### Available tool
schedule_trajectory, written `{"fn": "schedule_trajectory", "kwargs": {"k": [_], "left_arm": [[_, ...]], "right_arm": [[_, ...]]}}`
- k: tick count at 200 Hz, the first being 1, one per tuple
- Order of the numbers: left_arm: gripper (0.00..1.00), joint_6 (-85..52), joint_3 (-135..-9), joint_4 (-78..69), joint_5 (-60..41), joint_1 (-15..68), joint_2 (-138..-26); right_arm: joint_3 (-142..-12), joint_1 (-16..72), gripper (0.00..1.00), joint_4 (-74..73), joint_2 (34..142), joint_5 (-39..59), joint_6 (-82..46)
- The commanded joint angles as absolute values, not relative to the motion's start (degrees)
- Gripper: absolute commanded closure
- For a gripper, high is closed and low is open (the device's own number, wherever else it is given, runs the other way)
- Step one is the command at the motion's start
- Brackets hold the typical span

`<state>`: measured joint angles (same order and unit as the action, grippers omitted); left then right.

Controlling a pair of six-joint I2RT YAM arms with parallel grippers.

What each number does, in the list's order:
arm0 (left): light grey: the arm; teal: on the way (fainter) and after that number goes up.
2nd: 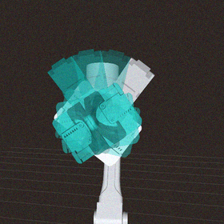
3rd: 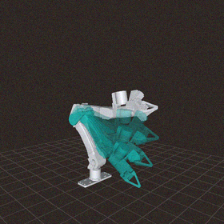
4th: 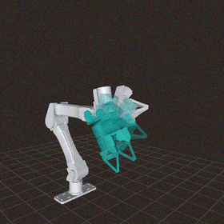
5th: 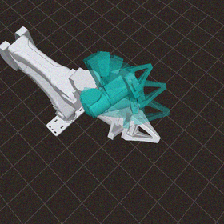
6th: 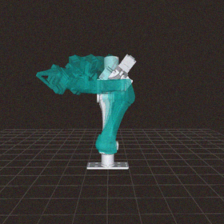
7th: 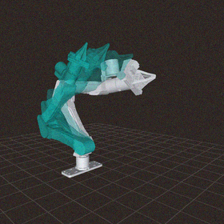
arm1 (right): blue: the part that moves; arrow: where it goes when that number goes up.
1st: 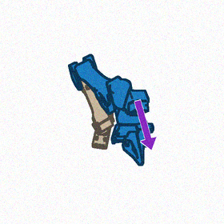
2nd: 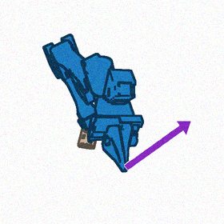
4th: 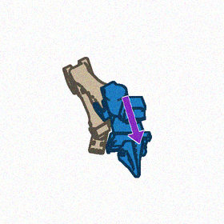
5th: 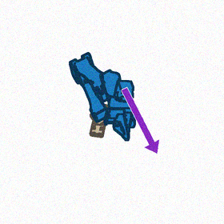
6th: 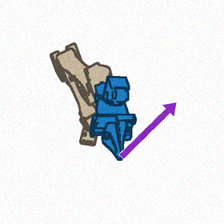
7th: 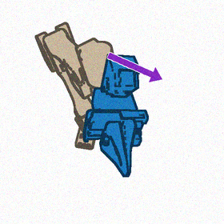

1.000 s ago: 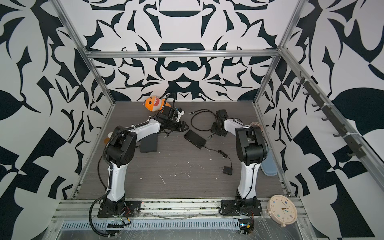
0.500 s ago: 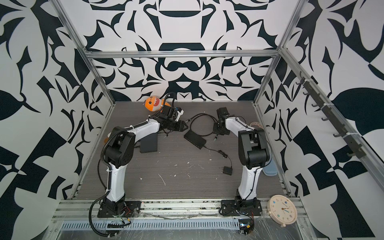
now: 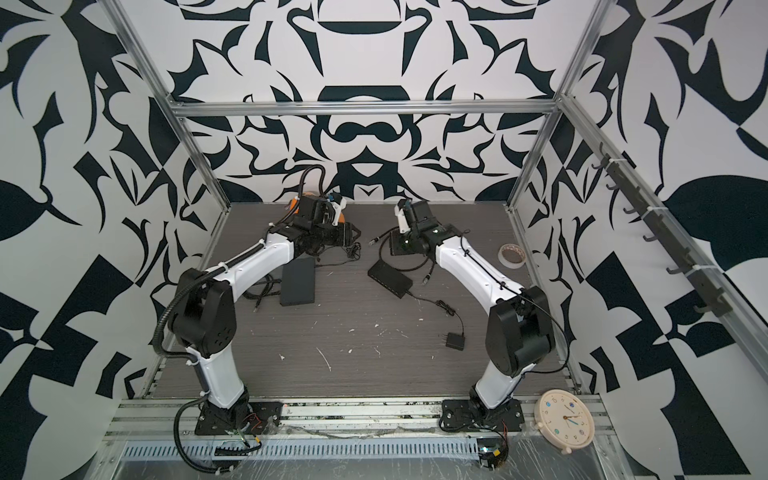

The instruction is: Insert the plug into the switch port

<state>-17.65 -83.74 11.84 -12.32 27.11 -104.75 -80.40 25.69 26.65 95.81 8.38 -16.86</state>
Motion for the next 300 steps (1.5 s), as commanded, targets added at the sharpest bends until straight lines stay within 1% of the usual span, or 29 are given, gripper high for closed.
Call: {"fn": "schedule_trajectory", "kwargs": {"k": [1, 8, 15, 31, 57, 89, 107, 120, 129, 136, 161, 171, 175, 208, 252, 278, 300], "left_arm": [[0.46, -18.7, -80.6, 12.0, -11.8, 27.1, -103.4], [0.46, -18.7, -80.1, 12.0, -12.1, 27.1, -103.5], [0.46, -18.7, -79.7, 12.0, -12.3, 27.1, -103.6], [0.47, -19.0, -78.7, 11.4, -12.6, 27.1, -103.6], [0.47, -19.2, -78.4, 10.6, -13.2, 27.1, -104.0], [0.46, -19.2, -78.2, 10.2, -13.8, 27.1, -104.9], [0.47, -19.0, -77.9, 10.0, -14.0, 27.1, -105.1], [0.47, -18.7, -77.8, 10.1, -14.0, 27.1, -105.2], [0.47, -18.6, -77.6, 10.1, -13.8, 27.1, -105.2], [0.47, -18.4, -77.5, 10.1, -13.7, 27.1, -105.1], [0.47, -18.1, -77.4, 10.1, -13.7, 27.2, -104.9], [0.47, -18.1, -77.4, 10.1, -13.6, 27.1, -104.8], [0.47, -18.1, -77.5, 10.2, -13.6, 27.1, -104.8], [0.47, -18.3, -78.2, 10.6, -13.8, 27.1, -105.1], [0.47, -18.4, -79.1, 11.2, -12.3, 27.1, -104.1], [0.47, -18.2, -79.6, 11.7, -9.9, 26.8, -102.6], [0.47, -18.6, -79.5, 12.0, -7.7, 25.8, -100.4]], "right_arm": [[-77.7, 21.9, 0.62, 27.7, 96.9, 2.5, -20.2], [-78.2, 20.5, 0.55, 29.3, 98.1, 0.7, -20.3], [-78.9, 19.2, 0.51, 31.0, 99.5, -0.8, -19.9], [-80.2, 17.0, 0.44, 32.7, 102.9, -4.6, -19.9], [-82.3, 15.0, 0.44, 33.3, 108.8, -4.3, -20.5], [-85.0, 14.0, 0.43, 33.8, 114.6, -8.2, -20.8], [-86.6, 13.2, 0.49, 33.9, 117.4, -7.5, -20.7], [-87.9, 12.9, 0.59, 34.5, 119.1, -7.5, -20.4], [-88.7, 12.7, 0.7, 35.7, 120.1, -7.7, -20.0], [-88.8, 12.6, 0.76, 36.3, 120.6, -7.8, -19.8], [-87.6, 11.3, 0.89, 36.8, 120.8, -6.5, -18.9], [-87.5, 10.7, 0.95, 36.8, 120.8, -6.3, -17.7], [-87.5, 10.4, 1.0, 36.9, 120.7, -6.4, -17.1], [-90.0, 10.1, 1.0, 38.3, 117.8, -7.4, -12.7], [-91.6, 11.9, 1.0, 36.5, 106.2, -6.6, -8.5], [-89.7, 15.7, 1.0, 33.8, 99.0, -1.5, -6.1], [-87.1, 20.9, 1.0, 32.2, 93.9, 3.5, -4.8]]}}
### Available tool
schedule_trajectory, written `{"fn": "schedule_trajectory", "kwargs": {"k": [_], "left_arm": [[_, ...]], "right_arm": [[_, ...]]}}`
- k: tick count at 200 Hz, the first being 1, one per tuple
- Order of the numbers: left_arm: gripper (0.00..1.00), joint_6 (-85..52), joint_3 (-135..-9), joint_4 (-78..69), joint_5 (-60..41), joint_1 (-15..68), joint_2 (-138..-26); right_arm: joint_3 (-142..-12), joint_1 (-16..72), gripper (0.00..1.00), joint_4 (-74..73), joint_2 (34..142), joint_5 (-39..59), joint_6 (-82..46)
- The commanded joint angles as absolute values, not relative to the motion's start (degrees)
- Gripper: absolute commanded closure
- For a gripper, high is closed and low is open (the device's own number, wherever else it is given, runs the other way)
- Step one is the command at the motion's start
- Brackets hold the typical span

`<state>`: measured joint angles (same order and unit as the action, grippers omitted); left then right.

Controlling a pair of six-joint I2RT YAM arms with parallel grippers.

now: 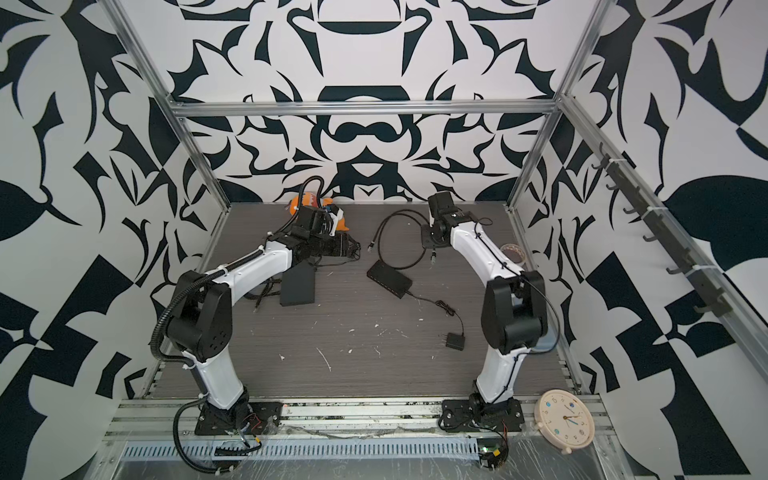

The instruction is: Insert the plug into the switch port

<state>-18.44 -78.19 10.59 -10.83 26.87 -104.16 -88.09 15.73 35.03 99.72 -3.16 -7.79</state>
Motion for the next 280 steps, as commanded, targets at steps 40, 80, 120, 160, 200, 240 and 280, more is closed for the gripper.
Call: {"fn": "schedule_trajectory", "kwargs": {"k": [40, 80, 120, 160, 200, 240, 280], "left_arm": [[0.46, -19.4, -77.5, 12.8, -1.8, 23.1, -93.7], [0.44, -21.2, -70.2, 13.2, 3.5, 20.4, -83.0], [0.45, -21.0, -70.2, 15.4, -4.6, 20.1, -84.7], [0.46, -20.1, -68.1, 15.5, -9.0, 23.9, -89.5], [0.46, -20.5, -65.2, 12.6, -8.5, 24.8, -92.0], [0.47, -8.9, -67.6, 14.2, -10.0, 29.9, -94.6], [0.5, 11.7, -69.5, 17.3, -12.7, 36.9, -98.9]], "right_arm": [[-81.5, 28.7, 1.0, 28.0, 89.3, 13.1, -3.4], [-79.8, 36.3, 1.0, 32.5, 94.1, 11.8, 3.2], [-80.4, 36.8, 1.0, 35.4, 104.2, 14.7, 7.2], [-82.6, 37.1, 0.99, 36.0, 113.8, 12.6, 13.6], [-80.7, 37.1, 0.75, 29.9, 112.5, 9.0, 13.8], [-75.6, 34.1, 0.66, 28.8, 103.0, 12.4, 8.0], [-66.5, 23.3, 0.65, 26.6, 95.3, 14.6, -8.1]]}}
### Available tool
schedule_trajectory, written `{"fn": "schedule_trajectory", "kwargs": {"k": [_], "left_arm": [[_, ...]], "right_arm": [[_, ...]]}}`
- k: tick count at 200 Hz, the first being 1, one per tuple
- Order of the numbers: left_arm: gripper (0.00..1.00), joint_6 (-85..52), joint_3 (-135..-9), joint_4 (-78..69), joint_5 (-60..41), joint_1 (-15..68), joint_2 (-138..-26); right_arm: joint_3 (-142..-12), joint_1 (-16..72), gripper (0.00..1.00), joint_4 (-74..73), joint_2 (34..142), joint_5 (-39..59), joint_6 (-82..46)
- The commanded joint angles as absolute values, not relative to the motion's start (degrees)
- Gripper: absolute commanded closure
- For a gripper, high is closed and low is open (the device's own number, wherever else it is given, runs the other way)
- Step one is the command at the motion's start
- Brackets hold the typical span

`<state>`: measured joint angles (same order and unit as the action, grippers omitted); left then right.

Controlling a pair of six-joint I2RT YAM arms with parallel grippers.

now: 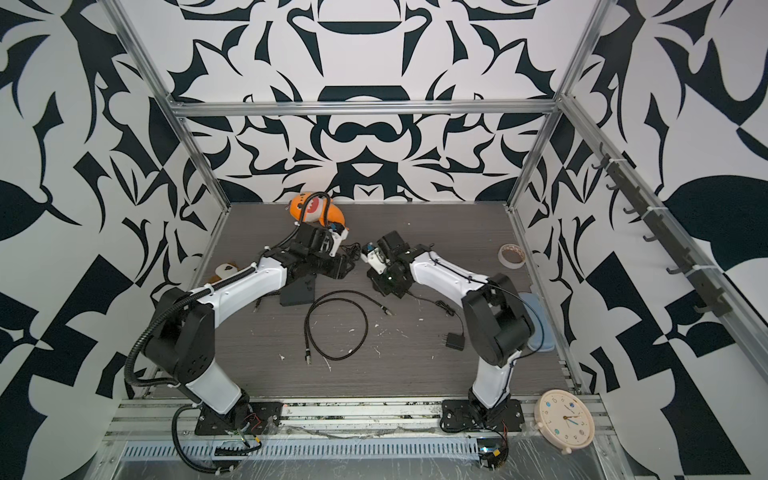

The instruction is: Insert the plug into the switch port

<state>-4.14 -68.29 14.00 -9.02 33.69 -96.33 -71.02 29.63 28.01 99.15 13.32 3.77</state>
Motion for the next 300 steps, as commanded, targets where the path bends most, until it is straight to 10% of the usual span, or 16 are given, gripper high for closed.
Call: {"fn": "schedule_trajectory", "kwargs": {"k": [1, 178, 261, 300], "left_arm": [[0.5, 12.2, -69.6, 17.4, -12.8, 37.0, -99.1], [0.5, 32.9, -84.2, 32.4, -11.4, 43.9, -121.4], [0.96, 33.2, -84.3, 29.7, -12.5, 44.3, -124.3], [1.0, 32.7, -83.9, 27.7, -16.4, 43.1, -123.4]], "right_arm": [[-66.3, 23.0, 0.65, 26.5, 95.1, 14.6, -8.4], [-52.5, 13.4, 0.65, 23.0, 82.2, 16.1, -20.9], [-41.6, 14.2, 0.65, 12.0, 79.9, 30.3, -25.7], [-35.7, 16.1, 0.63, -1.2, 81.6, 31.2, -27.0]]}}
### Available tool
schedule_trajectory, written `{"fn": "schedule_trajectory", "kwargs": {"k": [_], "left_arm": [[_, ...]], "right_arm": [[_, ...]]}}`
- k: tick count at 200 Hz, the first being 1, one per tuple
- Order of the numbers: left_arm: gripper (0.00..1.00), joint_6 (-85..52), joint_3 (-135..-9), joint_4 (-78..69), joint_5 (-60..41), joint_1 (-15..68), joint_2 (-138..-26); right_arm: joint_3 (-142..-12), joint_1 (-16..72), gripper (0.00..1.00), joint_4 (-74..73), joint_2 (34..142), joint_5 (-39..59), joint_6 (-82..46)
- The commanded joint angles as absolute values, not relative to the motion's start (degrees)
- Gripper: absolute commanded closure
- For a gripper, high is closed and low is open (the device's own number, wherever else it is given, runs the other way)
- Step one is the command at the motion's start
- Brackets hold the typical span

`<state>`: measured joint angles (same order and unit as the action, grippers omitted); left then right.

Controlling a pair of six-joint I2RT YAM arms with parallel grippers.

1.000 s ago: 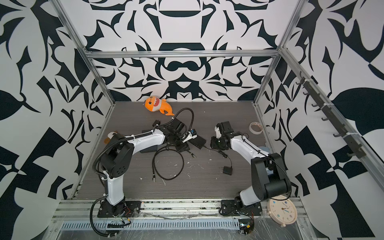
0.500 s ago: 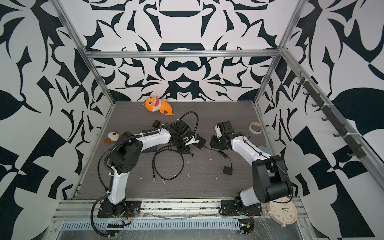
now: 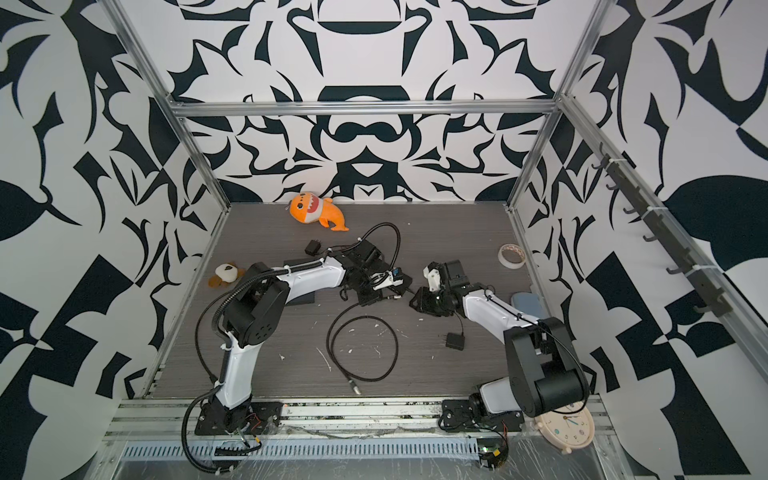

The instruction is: Insert the plug into the switch port

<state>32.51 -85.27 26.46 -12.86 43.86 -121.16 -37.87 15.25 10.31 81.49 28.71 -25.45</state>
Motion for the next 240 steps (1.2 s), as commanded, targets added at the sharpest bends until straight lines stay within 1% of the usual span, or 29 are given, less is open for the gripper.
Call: {"fn": "schedule_trajectory", "kwargs": {"k": [1, 57, 97, 115, 135, 171, 191, 212, 240], "left_arm": [[1.0, 32.7, -83.9, 27.6, -16.6, 43.0, -123.3], [1.0, 32.2, -82.4, 25.6, -27.0, 39.7, -118.6], [1.0, 30.2, -79.5, 22.7, -33.3, 37.6, -115.1], [1.0, 30.2, -79.0, 22.4, -33.9, 37.4, -114.2], [1.0, 30.2, -78.8, 22.4, -35.3, 36.9, -113.9], [1.0, 29.6, -78.1, 21.2, -36.2, 36.4, -112.9], [1.0, 29.0, -78.2, 21.0, -34.5, 36.3, -113.1], [0.87, 28.6, -78.8, 20.8, -31.9, 37.2, -114.2], [0.8, 28.9, -79.9, 20.5, -28.2, 39.8, -117.0]], "right_arm": [[-35.6, 16.1, 0.62, -1.3, 81.7, 31.2, -27.0], [-34.5, 17.8, 0.58, -15.4, 83.8, 31.4, -28.8], [-35.0, 17.8, 0.56, -18.4, 85.7, 32.7, -28.6], [-35.7, 17.8, 0.56, -18.8, 87.0, 33.4, -28.2], [-35.6, 17.8, 0.56, -22.4, 88.1, 36.4, -30.3], [-34.9, 17.8, 0.57, -26.1, 88.9, 37.7, -32.6], [-35.1, 17.8, 0.57, -23.2, 88.3, 35.9, -32.7], [-35.1, 17.0, 0.57, -16.4, 86.2, 31.1, -32.6], [-36.7, 12.8, 0.58, -6.7, 84.2, 26.7, -32.9]]}}
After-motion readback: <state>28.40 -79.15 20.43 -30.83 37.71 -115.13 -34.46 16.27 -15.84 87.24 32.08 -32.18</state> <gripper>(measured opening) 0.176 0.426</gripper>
